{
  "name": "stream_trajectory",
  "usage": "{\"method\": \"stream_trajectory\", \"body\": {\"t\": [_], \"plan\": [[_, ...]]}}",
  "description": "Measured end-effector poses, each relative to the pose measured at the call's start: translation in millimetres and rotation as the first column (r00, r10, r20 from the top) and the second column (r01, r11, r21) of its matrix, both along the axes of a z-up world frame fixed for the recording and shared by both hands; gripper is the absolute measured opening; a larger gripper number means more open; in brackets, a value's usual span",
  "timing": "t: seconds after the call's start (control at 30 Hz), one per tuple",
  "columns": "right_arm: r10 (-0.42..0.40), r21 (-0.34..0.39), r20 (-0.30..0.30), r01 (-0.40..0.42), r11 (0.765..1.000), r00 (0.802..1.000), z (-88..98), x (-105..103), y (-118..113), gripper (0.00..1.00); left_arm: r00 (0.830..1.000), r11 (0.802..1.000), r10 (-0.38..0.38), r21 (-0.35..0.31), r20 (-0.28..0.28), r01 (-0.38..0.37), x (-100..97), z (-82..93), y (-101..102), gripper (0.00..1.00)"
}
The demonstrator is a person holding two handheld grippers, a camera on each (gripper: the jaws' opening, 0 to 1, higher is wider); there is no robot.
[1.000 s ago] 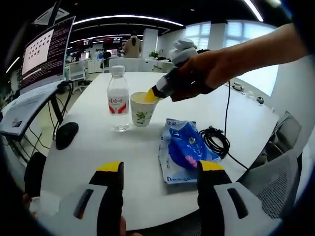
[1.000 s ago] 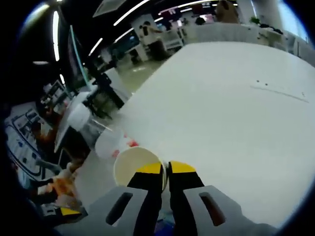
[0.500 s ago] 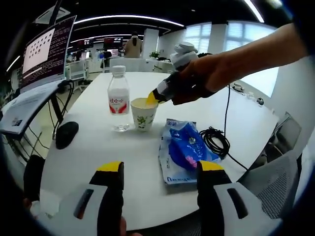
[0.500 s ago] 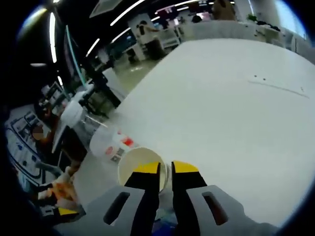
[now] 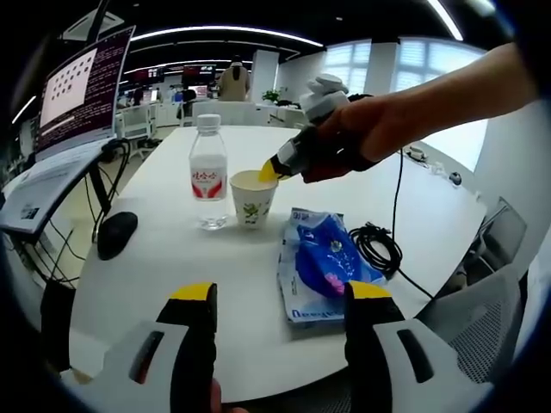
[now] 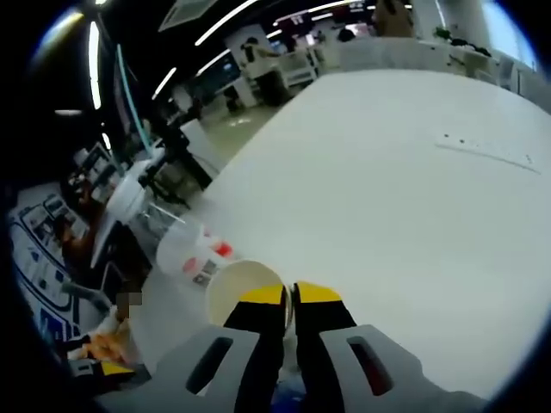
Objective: Arrange the tabletop items into an orderly group along one side of the table until the central work area is clear of visible clutter.
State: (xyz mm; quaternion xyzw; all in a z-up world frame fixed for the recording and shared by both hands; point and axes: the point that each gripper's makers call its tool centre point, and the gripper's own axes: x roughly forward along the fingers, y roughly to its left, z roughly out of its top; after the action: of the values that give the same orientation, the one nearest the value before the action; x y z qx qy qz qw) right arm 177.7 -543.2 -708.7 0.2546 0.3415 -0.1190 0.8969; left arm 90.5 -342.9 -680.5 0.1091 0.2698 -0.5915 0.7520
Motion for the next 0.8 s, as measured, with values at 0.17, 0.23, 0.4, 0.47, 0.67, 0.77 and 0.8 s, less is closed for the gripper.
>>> {"method": "stream_trajectory", "body": {"t": [0.17, 0.23, 0.4, 0.47, 0.67, 0.77, 0.8], "plan": [[-0.021, 0.009, 0.009, 0.021, 1.000, 1.000, 1.0, 0, -4, 0.01, 1.000, 1.000, -0.002, 0.001, 0.000, 0.002, -0.7, 0.2, 0, 0.59], [-0.021, 0.010, 0.008, 0.021, 1.000, 1.000, 1.2, 0, -3, 0.01, 1.000, 1.000, -0.005, 0.002, 0.000, 0.005, -1.3, 0.1, 0, 0.59], [-0.031, 0.007, 0.023, 0.031, 1.000, 0.999, 4.3, -1, -5, 0.04, 1.000, 1.000, -0.006, 0.003, -0.001, 0.006, -1.2, -0.2, 0, 0.59], [-0.031, 0.009, 0.031, 0.031, 0.999, 0.999, 6.0, -2, -6, 0.06, 1.000, 1.000, -0.006, 0.004, -0.001, 0.006, -1.2, -0.2, 0, 0.59], [-0.014, 0.001, 0.078, 0.014, 1.000, 0.997, 15.1, -11, -10, 0.13, 1.000, 1.000, -0.014, 0.015, 0.005, 0.014, -2.5, -1.8, 0, 0.59], [-0.040, 0.022, 0.112, 0.038, 0.999, 0.993, 19.8, -20, -18, 0.13, 1.000, 1.000, -0.011, 0.013, 0.005, 0.011, -2.2, -1.3, 0, 0.59], [-0.040, 0.020, 0.118, 0.037, 0.999, 0.992, 20.4, -23, -20, 0.14, 1.000, 1.000, -0.009, 0.012, 0.005, 0.009, -1.9, -1.2, 0, 0.59]]}}
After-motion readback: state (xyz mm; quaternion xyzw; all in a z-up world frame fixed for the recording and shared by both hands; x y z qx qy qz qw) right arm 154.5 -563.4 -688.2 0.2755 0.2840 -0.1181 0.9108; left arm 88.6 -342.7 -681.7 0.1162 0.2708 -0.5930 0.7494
